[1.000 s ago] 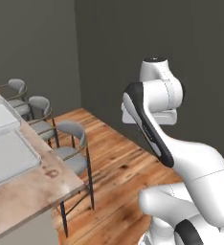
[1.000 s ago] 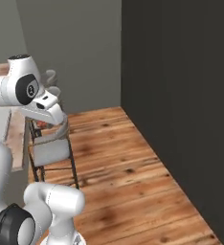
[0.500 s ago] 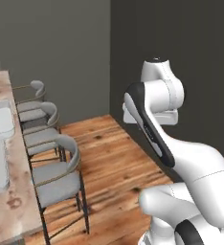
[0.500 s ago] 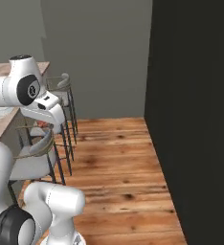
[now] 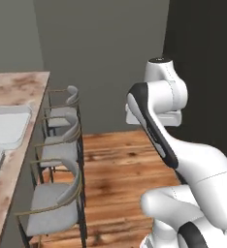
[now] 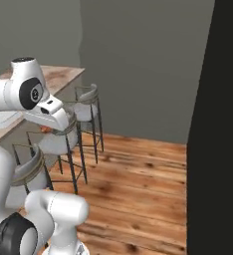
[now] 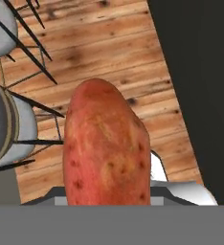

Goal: Place the cold items (pear and sweet potato) from the fridge in one tupperware on the dining counter. Place the warm items (kebab skewer and hot dog) in the stove area in another tupperware.

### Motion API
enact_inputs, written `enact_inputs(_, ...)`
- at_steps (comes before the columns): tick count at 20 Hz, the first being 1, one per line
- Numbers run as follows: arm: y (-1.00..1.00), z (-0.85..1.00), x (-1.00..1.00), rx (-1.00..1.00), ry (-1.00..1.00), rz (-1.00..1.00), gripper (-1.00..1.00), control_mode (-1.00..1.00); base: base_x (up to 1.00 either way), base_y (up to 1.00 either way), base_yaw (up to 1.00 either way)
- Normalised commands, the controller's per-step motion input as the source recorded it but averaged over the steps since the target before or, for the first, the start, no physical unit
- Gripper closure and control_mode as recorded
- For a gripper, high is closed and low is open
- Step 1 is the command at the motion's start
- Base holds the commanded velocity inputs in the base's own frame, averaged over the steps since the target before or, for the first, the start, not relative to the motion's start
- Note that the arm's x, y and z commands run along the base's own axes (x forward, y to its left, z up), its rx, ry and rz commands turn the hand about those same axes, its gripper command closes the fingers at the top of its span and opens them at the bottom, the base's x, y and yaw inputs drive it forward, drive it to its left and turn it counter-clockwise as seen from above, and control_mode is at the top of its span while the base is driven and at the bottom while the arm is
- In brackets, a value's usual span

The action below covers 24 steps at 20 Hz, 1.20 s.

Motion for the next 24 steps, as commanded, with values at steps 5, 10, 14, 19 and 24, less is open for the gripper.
enact_inputs(5,0.00,0.00,0.00,0.00,0.00,0.00,1.00,1.00,1.00,-0.44,0.73)
enact_inputs(10,0.00,0.00,0.00,0.00,0.00,0.00,1.00,1.00,1.00,-0.45,0.74)
enact_inputs(14,0.00,0.00,0.00,0.00,0.00,0.00,1.00,1.00,0.99,-0.57,0.68)
enact_inputs(19,0.00,0.00,0.00,0.00,0.00,0.00,1.00,1.00,0.98,-0.55,0.69)
enact_inputs(24,0.00,0.00,0.00,0.00,0.00,0.00,1.00,1.00,0.97,-0.55,0.70)
